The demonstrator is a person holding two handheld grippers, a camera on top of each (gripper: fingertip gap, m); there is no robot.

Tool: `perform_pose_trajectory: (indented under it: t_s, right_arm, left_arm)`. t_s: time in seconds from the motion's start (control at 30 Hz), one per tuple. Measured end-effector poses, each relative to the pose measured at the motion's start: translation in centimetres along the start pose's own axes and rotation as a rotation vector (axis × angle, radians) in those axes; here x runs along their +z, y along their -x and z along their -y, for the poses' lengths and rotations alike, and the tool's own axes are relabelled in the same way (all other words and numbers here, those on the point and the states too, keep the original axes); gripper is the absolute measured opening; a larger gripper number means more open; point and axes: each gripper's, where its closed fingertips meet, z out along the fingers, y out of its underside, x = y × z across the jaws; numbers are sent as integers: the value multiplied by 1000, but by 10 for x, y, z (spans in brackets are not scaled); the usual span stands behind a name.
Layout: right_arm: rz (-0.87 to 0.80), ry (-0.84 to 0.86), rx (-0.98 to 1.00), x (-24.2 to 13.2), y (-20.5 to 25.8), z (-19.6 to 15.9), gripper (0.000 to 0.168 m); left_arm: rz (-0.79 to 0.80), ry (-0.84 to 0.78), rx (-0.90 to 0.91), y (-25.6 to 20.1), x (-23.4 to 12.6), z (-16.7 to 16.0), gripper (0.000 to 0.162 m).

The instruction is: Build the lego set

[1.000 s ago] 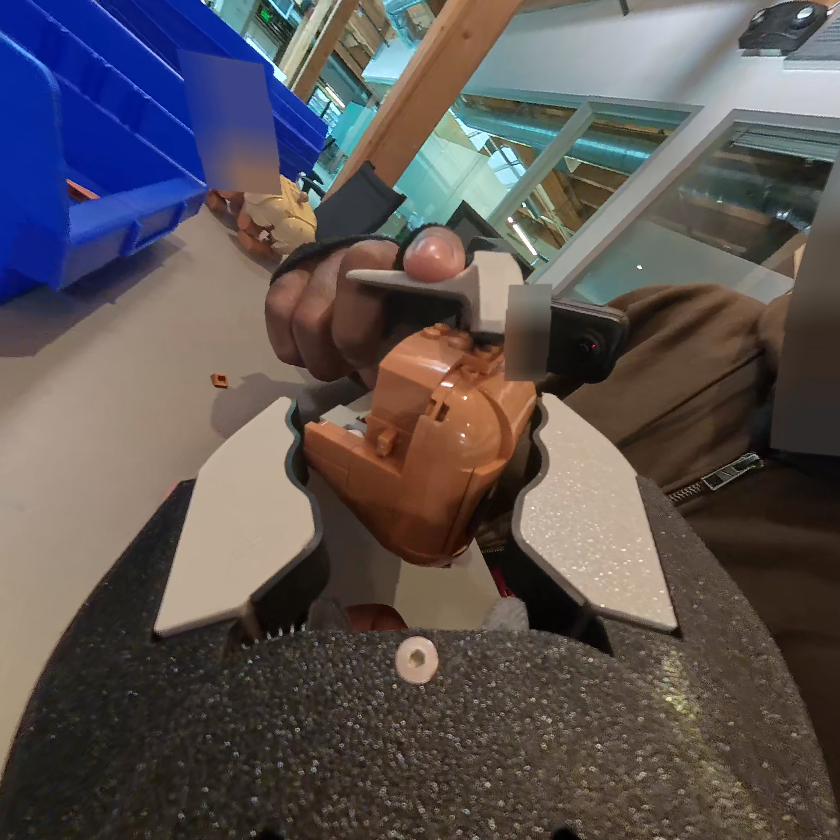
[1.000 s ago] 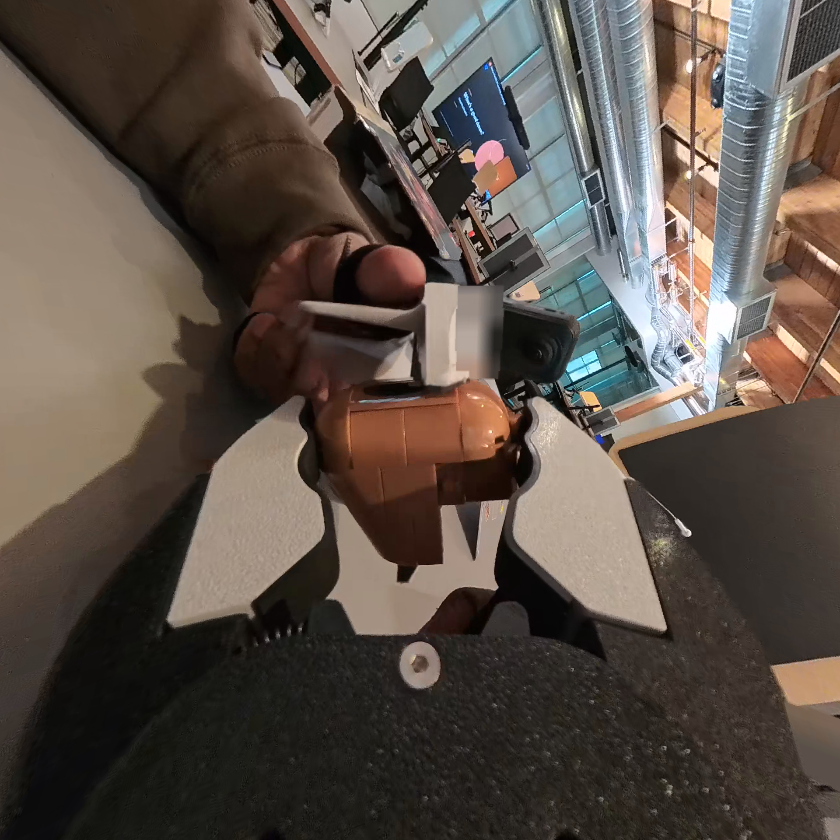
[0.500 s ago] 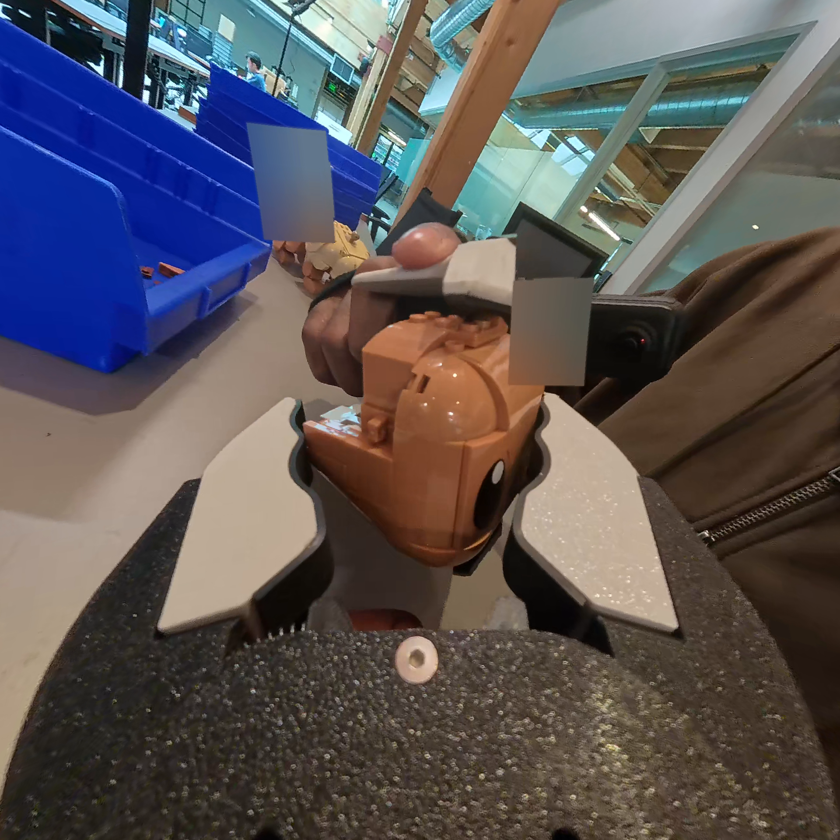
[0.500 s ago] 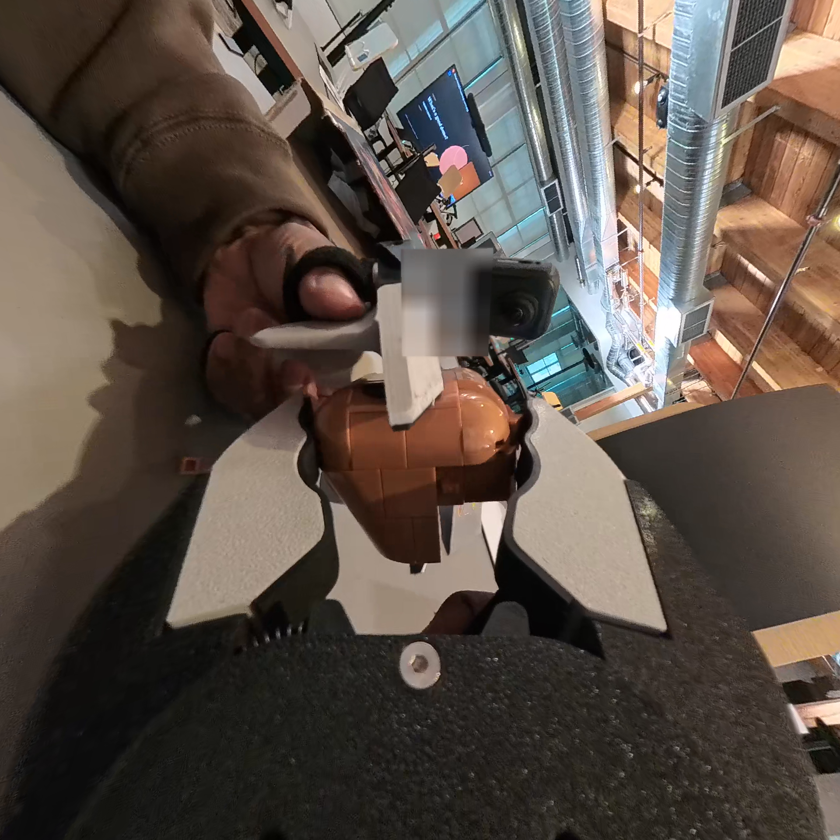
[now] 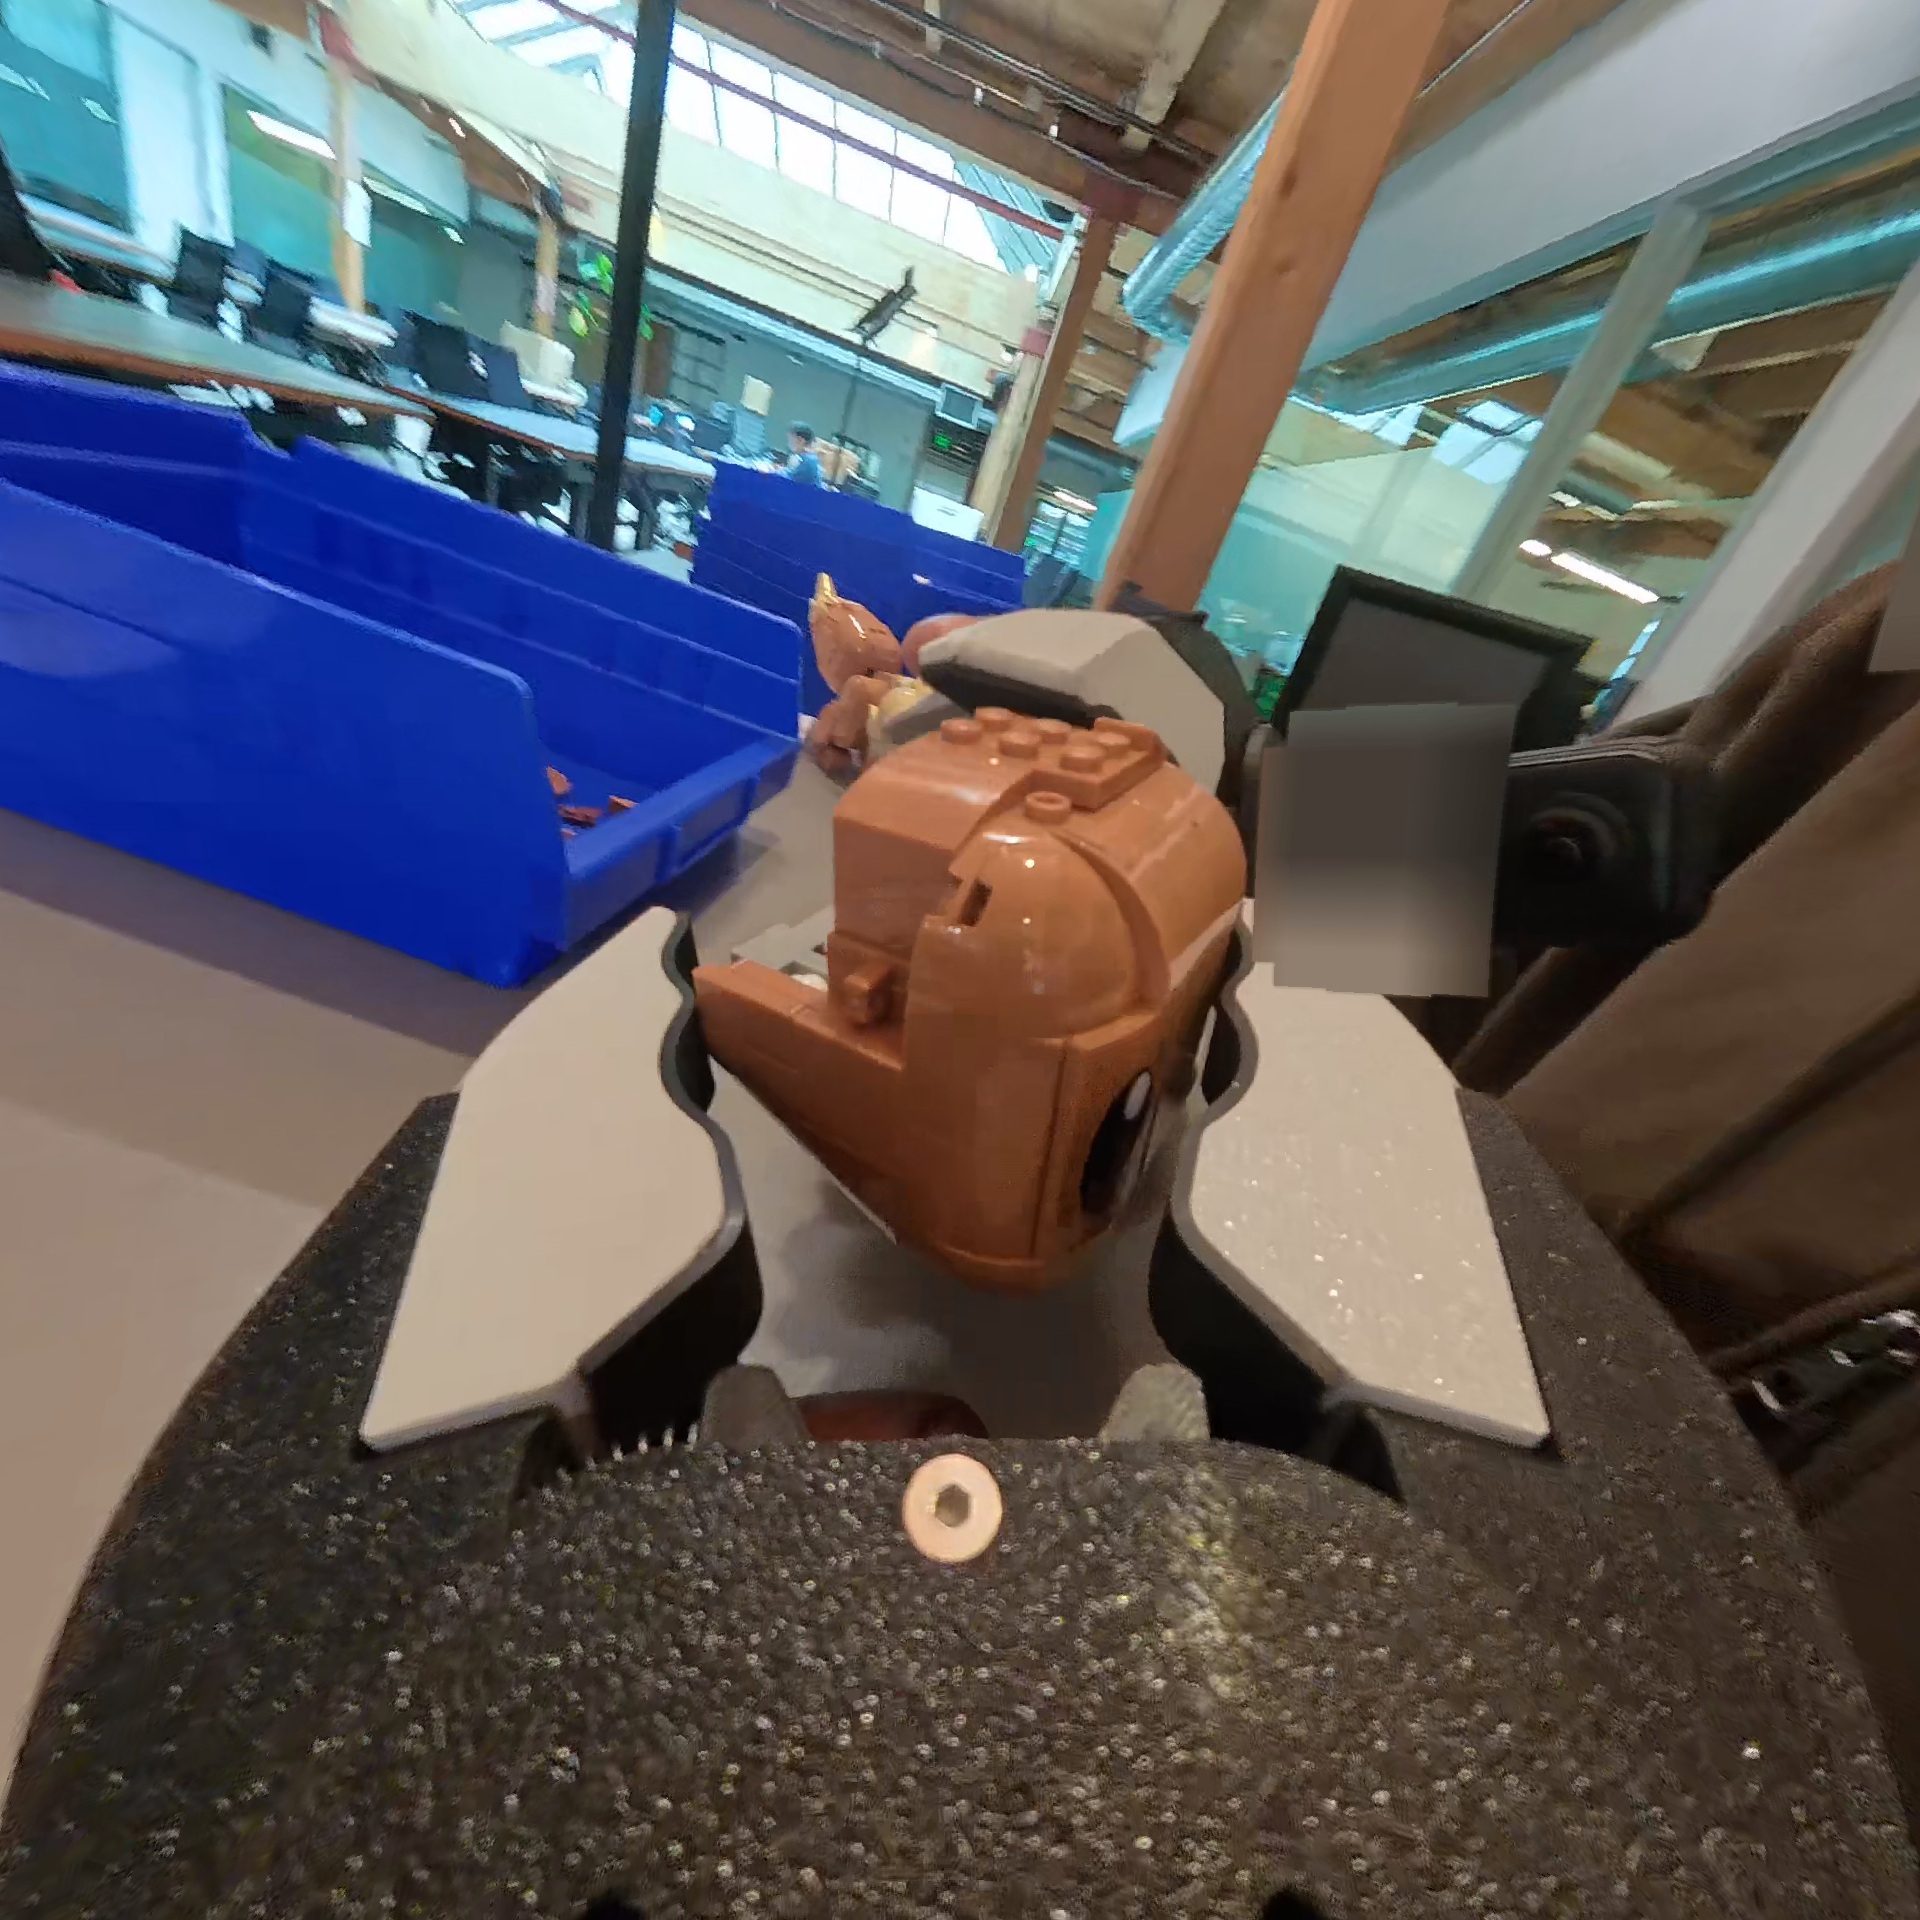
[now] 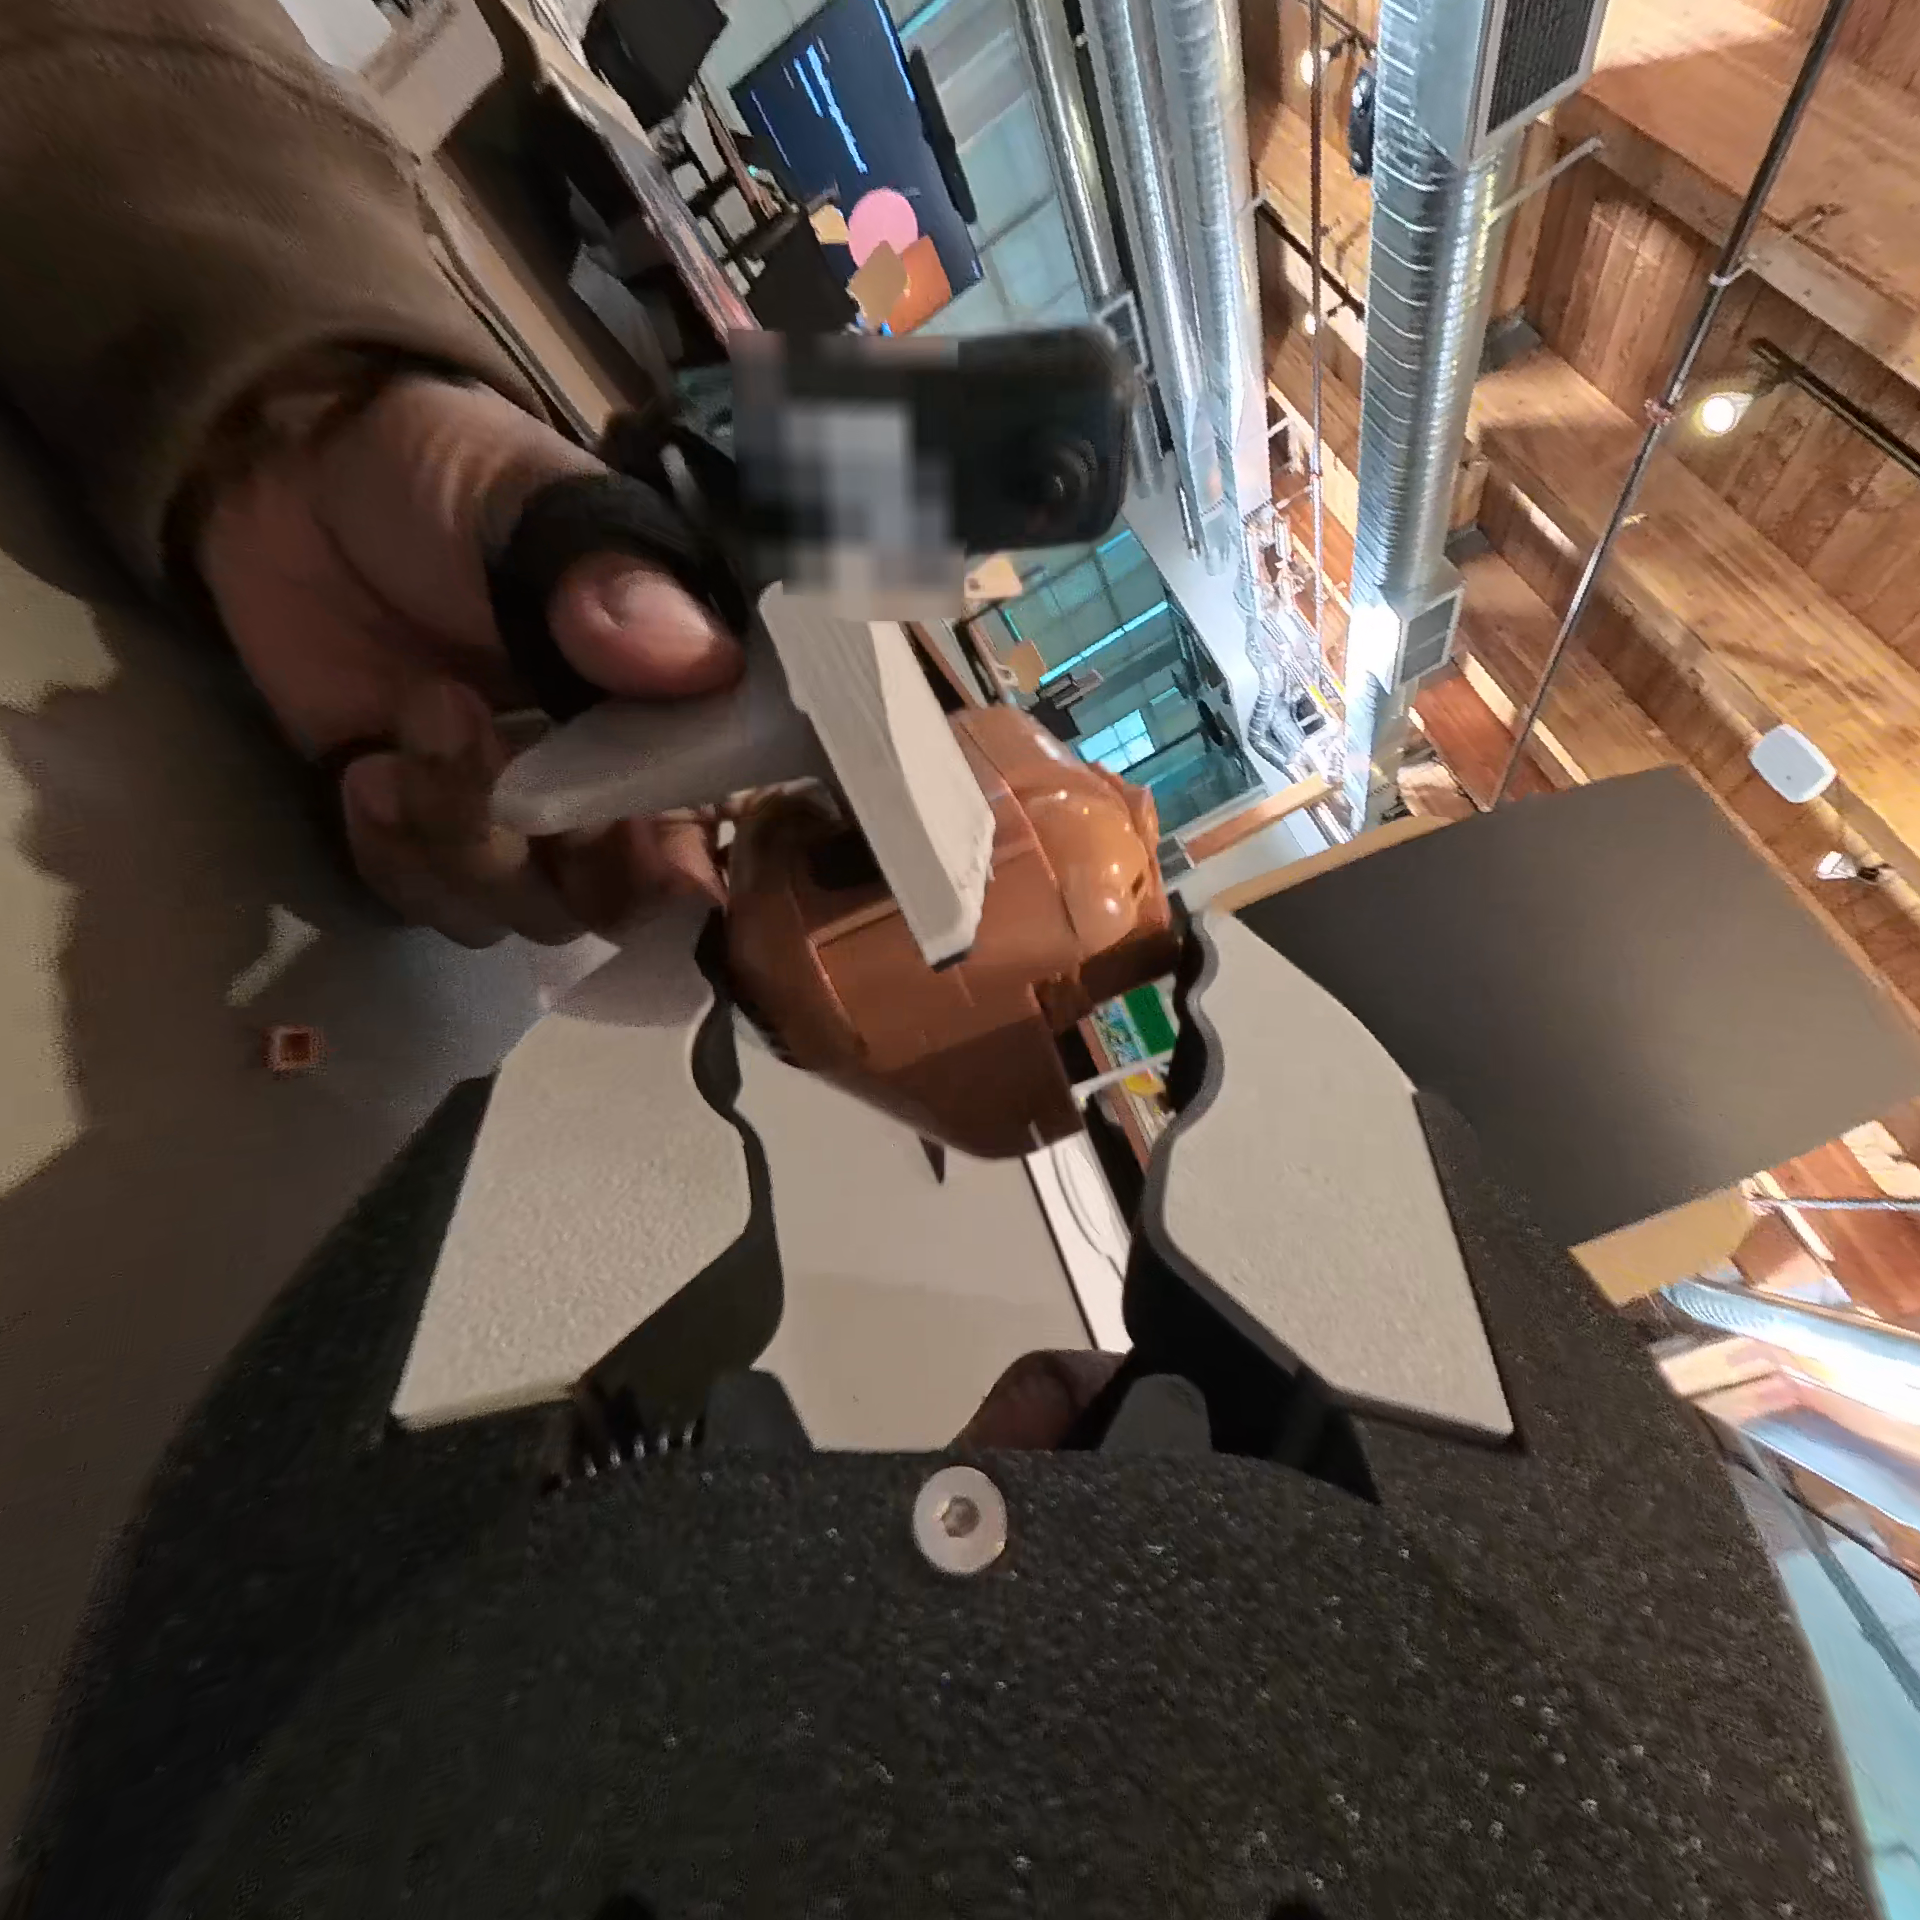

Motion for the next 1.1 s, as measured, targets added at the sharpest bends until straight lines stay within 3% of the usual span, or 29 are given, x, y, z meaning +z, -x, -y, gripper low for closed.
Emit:
perform_pose_trajectory:
  t_s: [0.2,0.77,0.9,1.1]
  right_arm:
    - [-21,27,6,-3,0,-7,75]
    - [40,9,139,-1,5,-17,73]
    - [57,20,153,0,7,-20,73]
    - [85,35,173,0,10,-25,73]
  left_arm:
    - [73,-9,223,-1,-4,5,95]
    - [256,15,622,3,-5,9,89]
    - [268,36,620,5,-5,7,89]
    - [225,79,412,13,-5,-1,88]
